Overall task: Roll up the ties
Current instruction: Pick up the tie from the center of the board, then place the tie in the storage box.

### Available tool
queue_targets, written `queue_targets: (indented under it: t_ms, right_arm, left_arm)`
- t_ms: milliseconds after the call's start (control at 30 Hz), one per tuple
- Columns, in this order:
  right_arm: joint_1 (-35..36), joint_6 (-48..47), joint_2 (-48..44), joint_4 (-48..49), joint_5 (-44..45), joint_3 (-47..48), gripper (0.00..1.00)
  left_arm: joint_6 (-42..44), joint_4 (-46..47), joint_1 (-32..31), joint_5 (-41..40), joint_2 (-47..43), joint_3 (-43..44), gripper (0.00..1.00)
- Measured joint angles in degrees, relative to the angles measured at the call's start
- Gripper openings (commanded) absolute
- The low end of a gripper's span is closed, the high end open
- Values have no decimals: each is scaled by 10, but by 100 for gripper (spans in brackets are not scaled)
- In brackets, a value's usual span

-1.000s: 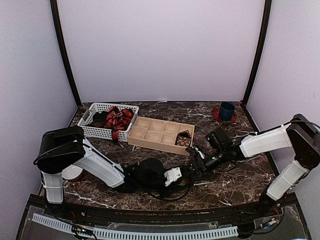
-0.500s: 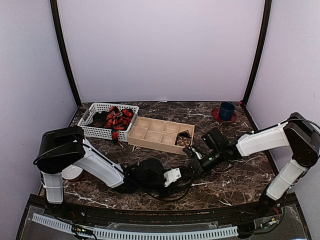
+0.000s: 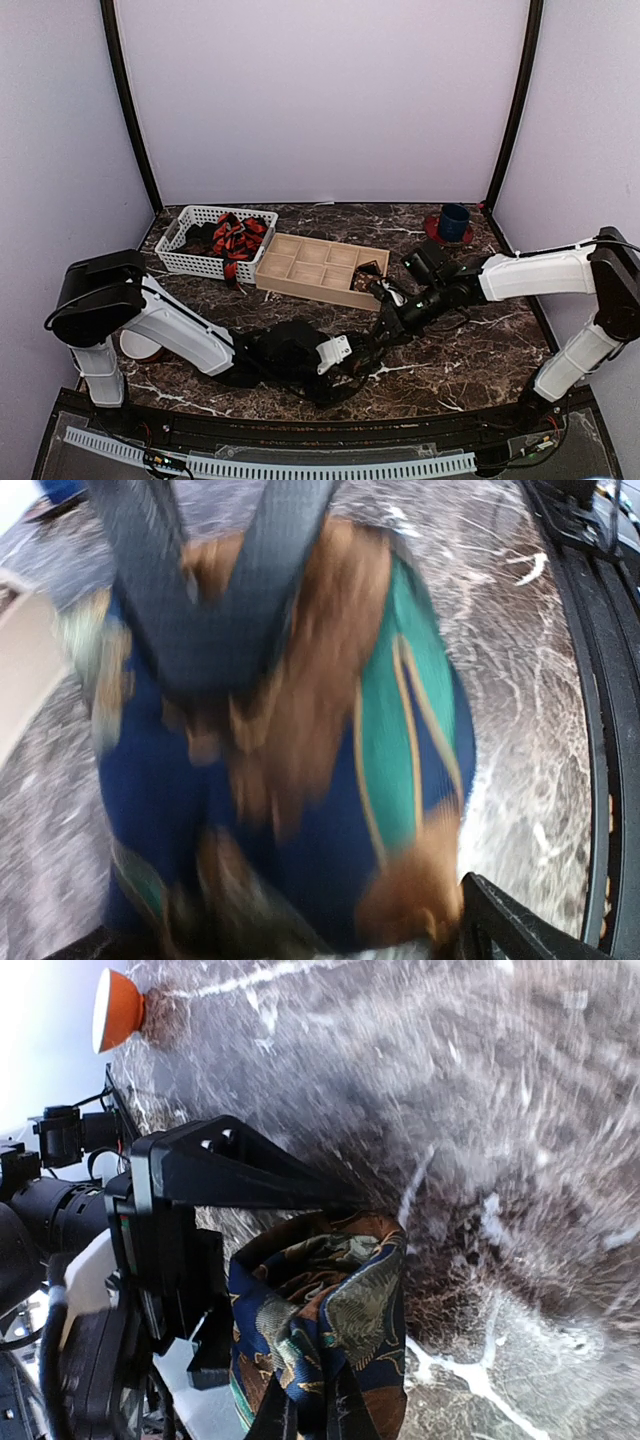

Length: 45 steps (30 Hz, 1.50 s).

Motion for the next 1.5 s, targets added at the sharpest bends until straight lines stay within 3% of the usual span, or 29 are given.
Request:
queue_targets:
  t_ms: [233, 467, 733, 1100, 1300, 1500]
  right_arm:
    - [0, -75, -4, -148, 73, 151, 0]
    - [-1, -189, 10, -296, 206, 348, 0]
    - [-5, -323, 101, -358, 393, 534, 0]
    - [-16, -502, 234, -339, 597, 578, 0]
    - [-26, -582, 283, -313, 611, 577, 0]
    - [-31, -633, 301, -299, 565, 577, 0]
  left_arm:
    - [-37, -36, 3, -56, -105, -40, 99]
    - [-75, -61, 8, -105, -184, -72, 99]
    - [-112, -87, 31, -143, -237, -97, 99]
    - [-125, -96, 53, -165, -282, -111, 99]
    - [-129, -111, 59, -172, -307, -126, 99]
    - [-129, -117, 63, -177, -319, -135, 99]
